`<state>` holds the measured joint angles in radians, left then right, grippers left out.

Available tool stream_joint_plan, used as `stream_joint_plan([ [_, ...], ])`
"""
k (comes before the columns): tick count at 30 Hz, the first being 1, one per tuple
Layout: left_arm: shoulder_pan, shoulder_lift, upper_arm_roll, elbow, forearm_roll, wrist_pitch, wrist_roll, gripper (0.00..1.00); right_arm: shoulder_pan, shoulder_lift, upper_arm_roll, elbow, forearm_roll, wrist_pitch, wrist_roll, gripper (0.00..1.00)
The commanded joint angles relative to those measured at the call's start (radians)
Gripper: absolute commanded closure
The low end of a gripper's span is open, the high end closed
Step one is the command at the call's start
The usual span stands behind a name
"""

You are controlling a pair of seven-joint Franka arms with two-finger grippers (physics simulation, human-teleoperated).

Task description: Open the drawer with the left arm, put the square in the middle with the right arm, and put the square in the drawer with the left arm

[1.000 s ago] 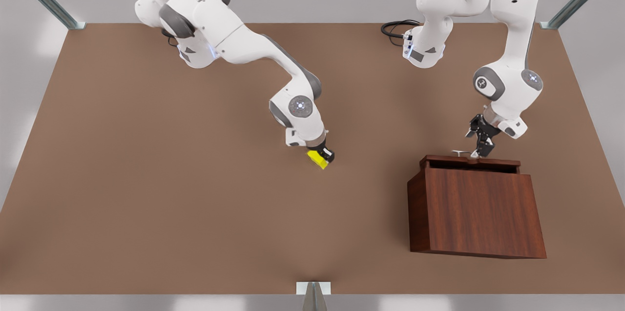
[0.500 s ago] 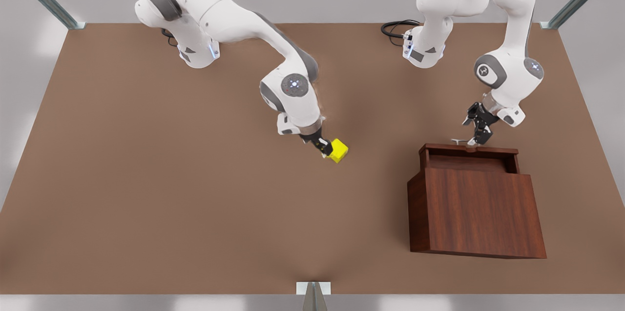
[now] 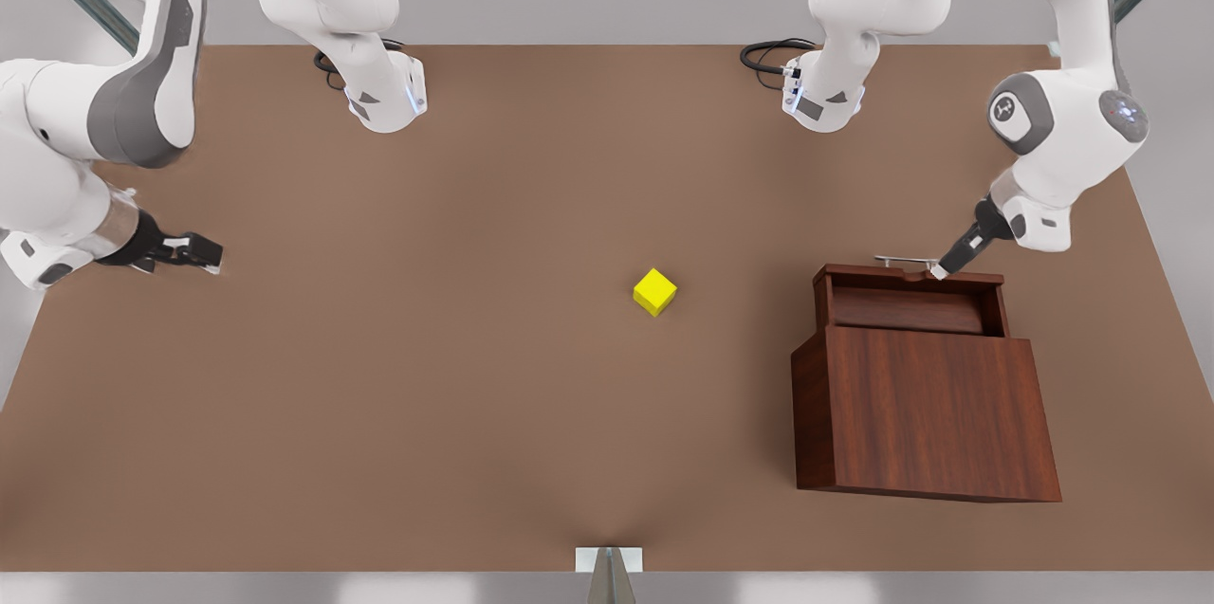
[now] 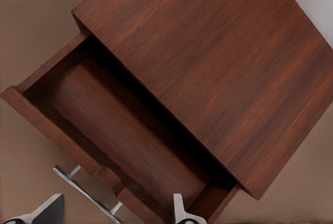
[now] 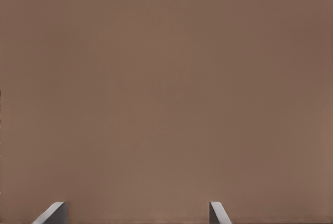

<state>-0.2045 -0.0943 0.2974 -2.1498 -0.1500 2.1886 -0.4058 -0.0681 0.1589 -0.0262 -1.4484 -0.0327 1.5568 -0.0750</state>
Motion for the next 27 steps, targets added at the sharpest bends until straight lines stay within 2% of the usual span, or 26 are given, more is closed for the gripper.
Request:
stream_joint_plan([
  [1, -0.012, 0.030, 0.000, 0.048, 0.066, -0.033, 0.025, 0.00, 0.008, 0.001, 0.002, 0.006, -0.001, 0.000, 0.000, 0.00],
  [3, -0.067, 0.199, -0.011, 0.333, 0.061, -0.210, 0.134, 0.00, 0.007, 0.002, 0.002, 0.011, -0.001, -0.001, 0.001, 0.00],
  [5, -0.127, 0.281, -0.040, 0.455, 0.064, -0.211, 0.137, 0.00, 0.005, -0.004, 0.000, 0.011, -0.003, -0.006, 0.000, 0.00],
  [8, -0.127, 0.390, -0.228, 0.590, 0.078, -0.253, 0.160, 0.00, 0.001, -0.004, -0.003, 0.022, -0.006, -0.008, 0.001, 0.00],
  [10, -0.168, 0.412, -0.311, 0.591, 0.110, -0.270, 0.266, 0.00, 0.002, -0.004, -0.008, 0.023, -0.003, -0.006, 0.001, 0.00],
  [13, -0.282, 0.453, -0.313, 0.581, 0.133, -0.265, 0.337, 0.00, 0.002, -0.004, -0.008, 0.026, -0.003, -0.001, 0.001, 0.00],
  [23, -0.458, 0.617, -0.314, 0.578, 0.213, -0.147, 0.340, 0.00, 0.001, -0.004, -0.009, 0.052, -0.003, -0.006, 0.001, 0.00],
  [27, -0.526, 0.614, -0.313, 0.456, 0.213, -0.049, 0.318, 0.00, 0.002, -0.004, -0.008, 0.054, -0.001, -0.006, 0.001, 0.00],
])
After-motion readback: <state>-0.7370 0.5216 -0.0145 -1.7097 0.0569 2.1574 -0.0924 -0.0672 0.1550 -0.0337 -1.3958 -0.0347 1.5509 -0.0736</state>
